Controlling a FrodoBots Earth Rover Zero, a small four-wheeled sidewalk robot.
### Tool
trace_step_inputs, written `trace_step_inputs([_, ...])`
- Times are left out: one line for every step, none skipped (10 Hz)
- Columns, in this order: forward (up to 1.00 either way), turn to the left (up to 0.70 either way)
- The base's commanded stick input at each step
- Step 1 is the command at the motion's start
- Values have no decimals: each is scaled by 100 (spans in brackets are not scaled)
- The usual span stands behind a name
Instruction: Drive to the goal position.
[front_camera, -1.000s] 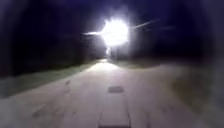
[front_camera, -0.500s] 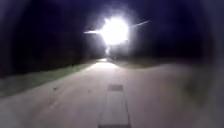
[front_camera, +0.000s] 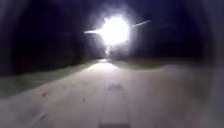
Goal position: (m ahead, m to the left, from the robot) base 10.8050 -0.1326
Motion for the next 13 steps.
trace_step_inputs([100,0])
trace_step_inputs([100,0])
trace_step_inputs([100,0])
trace_step_inputs([100,0])
trace_step_inputs([100,0])
trace_step_inputs([100,0])
trace_step_inputs([100,0])
trace_step_inputs([100,0])
trace_step_inputs([100,0])
trace_step_inputs([100,0])
trace_step_inputs([100,0])
trace_step_inputs([100,0])
trace_step_inputs([100,0])
